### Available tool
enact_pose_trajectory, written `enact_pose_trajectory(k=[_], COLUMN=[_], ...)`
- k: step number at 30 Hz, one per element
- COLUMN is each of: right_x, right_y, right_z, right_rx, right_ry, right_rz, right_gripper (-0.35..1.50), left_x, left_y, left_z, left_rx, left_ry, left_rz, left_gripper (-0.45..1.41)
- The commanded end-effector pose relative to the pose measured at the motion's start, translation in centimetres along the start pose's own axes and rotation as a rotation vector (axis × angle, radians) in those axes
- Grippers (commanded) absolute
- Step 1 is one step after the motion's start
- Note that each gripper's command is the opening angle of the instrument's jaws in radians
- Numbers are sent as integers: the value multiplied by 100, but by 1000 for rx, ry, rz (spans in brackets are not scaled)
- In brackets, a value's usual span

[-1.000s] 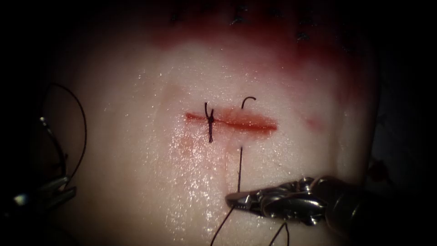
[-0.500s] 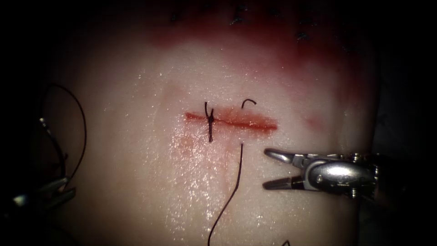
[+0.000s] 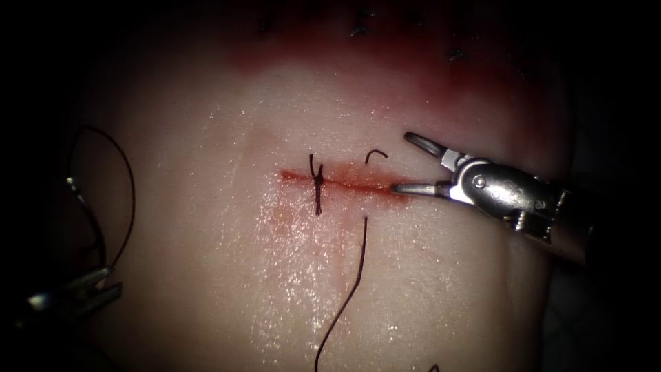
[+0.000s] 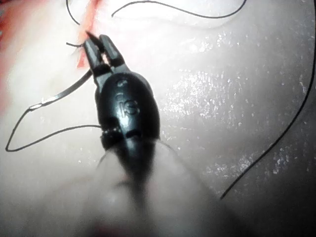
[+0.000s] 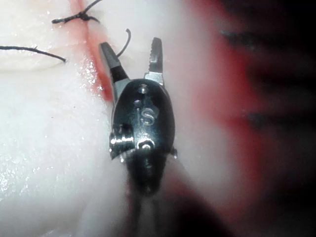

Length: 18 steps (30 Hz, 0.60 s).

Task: Wound Closure
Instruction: Pull tail with right grasper to lengthen slightly

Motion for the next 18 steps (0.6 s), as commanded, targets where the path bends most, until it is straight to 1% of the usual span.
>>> enact_pose_trajectory(k=[1,4,6,8,9,10,11,12,13,15,18], right_x=[-7,-13,-14,-14,-13,-13,-13,-13,-13,-14,-14], right_y=[2,3,4,5,6,6,6,6,7,9,12], right_z=[17,25,27,28,29,28,28,28,27,25,21], right_rx=[0,2,4,12,16,25,38,40,44,60,48], right_ry=[4,15,25,49,55,61,70,72,74,83,93], right_rz=[-1,-2,9,9,10,10,9,9,9,8,10], right_gripper=[121,118,110,86,69,36,-6,-26,-35,-35,-35], left_x=[-4,-4,-4,-4,-4,-4,-4,-4,-4,-4,-4], left_y=[1,0,-1,-1,-1,-1,-1,-1,-1,-1,-1], left_z=[5,4,4,4,4,4,4,4,4,4,4], left_rx=[-3,-6,-6,-6,-6,-6,-6,-6,-6,-6,-6], left_ry=[3,4,4,4,4,4,4,4,4,4,4], left_rz=[1,0,0,0,0,0,0,0,0,0,0], left_gripper=[-35,-35,-35,-35,-35,-35,-35,-35,-35,-35,-35])
